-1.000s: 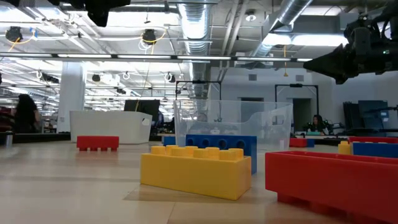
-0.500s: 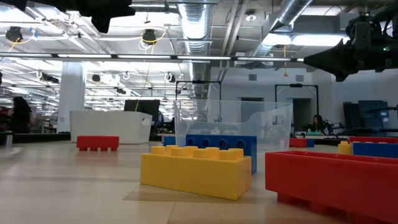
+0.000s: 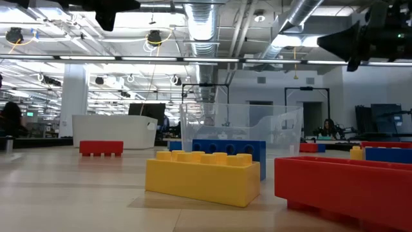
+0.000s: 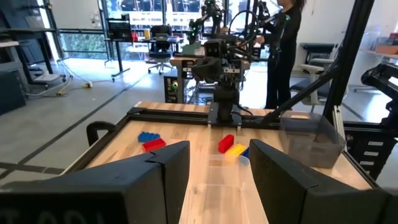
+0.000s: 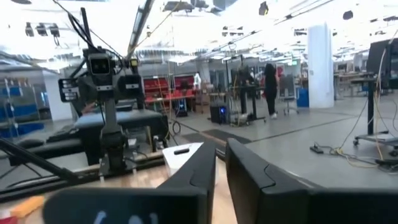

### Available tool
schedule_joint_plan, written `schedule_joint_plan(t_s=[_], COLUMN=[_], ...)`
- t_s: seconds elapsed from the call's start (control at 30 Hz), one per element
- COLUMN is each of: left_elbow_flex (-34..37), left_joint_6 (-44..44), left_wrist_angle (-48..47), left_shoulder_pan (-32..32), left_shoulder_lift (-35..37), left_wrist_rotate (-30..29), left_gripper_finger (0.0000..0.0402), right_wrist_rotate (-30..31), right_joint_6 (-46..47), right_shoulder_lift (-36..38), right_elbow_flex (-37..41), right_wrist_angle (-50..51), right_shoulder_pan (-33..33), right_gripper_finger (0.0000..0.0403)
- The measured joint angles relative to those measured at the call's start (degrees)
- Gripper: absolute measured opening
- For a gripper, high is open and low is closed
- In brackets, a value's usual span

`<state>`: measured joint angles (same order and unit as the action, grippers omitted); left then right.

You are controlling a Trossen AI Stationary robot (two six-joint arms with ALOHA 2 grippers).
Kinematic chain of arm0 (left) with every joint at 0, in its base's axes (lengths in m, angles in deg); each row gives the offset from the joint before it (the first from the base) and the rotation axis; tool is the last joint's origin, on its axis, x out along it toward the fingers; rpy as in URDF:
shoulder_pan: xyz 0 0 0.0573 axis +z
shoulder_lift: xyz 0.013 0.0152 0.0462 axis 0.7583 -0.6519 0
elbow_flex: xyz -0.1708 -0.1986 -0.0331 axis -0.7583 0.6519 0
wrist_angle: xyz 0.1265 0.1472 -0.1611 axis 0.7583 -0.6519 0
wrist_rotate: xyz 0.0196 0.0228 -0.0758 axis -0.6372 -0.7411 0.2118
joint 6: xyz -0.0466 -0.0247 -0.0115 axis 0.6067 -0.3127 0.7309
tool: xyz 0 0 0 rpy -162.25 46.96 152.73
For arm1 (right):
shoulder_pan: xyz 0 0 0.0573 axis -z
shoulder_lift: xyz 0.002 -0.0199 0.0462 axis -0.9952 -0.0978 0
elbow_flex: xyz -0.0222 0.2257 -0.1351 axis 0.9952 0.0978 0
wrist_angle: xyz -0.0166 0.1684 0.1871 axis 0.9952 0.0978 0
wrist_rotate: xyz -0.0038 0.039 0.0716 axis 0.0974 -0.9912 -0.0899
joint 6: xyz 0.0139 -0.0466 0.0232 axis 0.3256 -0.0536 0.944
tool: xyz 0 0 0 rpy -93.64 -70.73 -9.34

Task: Sort & place blocks by color
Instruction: Put the blue game piece into the black bin

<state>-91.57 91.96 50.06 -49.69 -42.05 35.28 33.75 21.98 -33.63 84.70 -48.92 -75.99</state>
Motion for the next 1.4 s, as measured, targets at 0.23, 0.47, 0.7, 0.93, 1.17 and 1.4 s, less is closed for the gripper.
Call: schedule_joint_plan(t_s=[0.23, 0.47, 0.7, 0.93, 1.17, 1.4], left_elbow_flex=[-0.07, -0.07, -0.07, -0.07, -0.12, -0.12], left_joint_6=[0.51, 0.62, 4.26, 4.55, 5.77, 7.30], left_wrist_angle=[1.38, 1.29, 1.27, 1.27, 1.38, -0.93], left_shoulder_pan=[0.00, 0.00, 0.00, -0.02, 0.00, -0.01], left_shoulder_lift=[0.01, 0.01, 0.01, 0.01, 1.56, 7.03], left_wrist_rotate=[-0.03, -0.03, 0.31, 2.45, 3.79, 6.56], left_gripper_finger=[0.0153, 0.0153, 0.0153, 0.0153, 0.0153, 0.0153], right_wrist_rotate=[-0.83, -1.81, -1.81, -1.73, -1.55, -1.56], right_joint_6=[0.91, 2.75, 4.59, 4.65, 5.13, 5.13], right_shoulder_lift=[-7.13, -17.04, -24.13, -30.29, -36.60, -42.44], right_elbow_flex=[-4.41, -9.02, -12.40, -14.50, -17.81, -20.70], right_wrist_angle=[-0.18, -0.08, -0.12, -0.06, -0.18, -0.17], right_shoulder_pan=[-0.15, -0.20, -1.86, -3.21, -3.14, -3.14], right_gripper_finger=[0.0132, 0.0199, 0.0216, 0.0208, 0.0209, 0.0208])
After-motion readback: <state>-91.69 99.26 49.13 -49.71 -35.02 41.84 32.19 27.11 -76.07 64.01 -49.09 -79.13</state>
